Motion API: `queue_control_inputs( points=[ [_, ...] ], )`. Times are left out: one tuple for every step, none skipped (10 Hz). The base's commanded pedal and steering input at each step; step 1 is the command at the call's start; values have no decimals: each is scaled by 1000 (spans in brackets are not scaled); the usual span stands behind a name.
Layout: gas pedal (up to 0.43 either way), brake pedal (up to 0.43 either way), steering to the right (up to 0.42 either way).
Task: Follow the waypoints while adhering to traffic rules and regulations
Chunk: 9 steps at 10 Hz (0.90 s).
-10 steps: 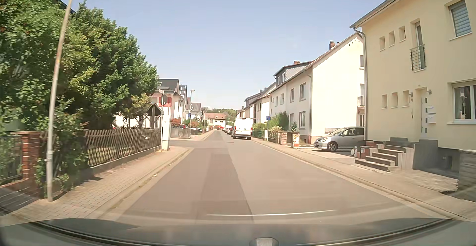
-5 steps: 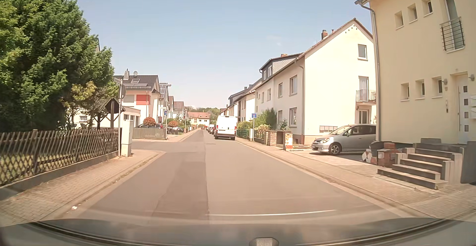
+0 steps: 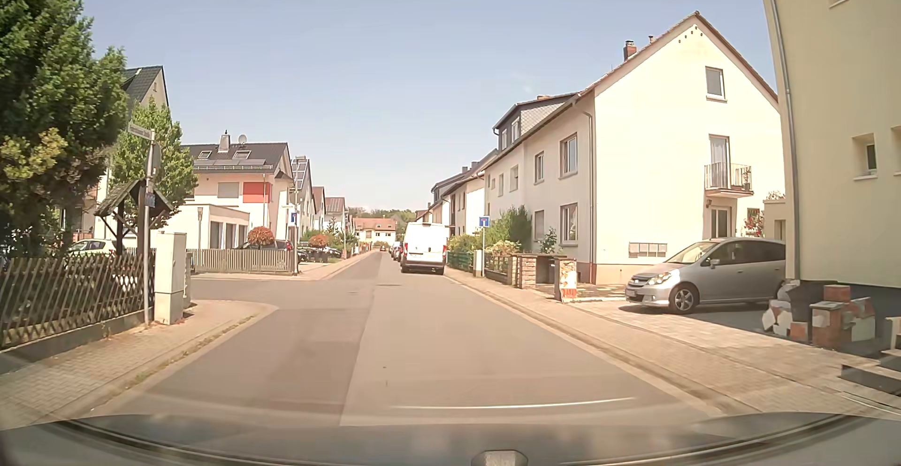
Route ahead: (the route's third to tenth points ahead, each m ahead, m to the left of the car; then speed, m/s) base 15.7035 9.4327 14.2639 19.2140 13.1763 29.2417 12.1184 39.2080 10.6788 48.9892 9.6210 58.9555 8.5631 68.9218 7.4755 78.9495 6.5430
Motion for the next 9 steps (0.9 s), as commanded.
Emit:
queue_control_inputs(
  points=[
    [0, 152, -3],
    [0, 152, -3],
    [0, 159, -4],
    [0, 152, -5],
    [0, 159, -5],
    [0, 159, -6],
    [0, 165, -8],
    [0, 165, -11],
    [0, 171, -18]
  ],
)
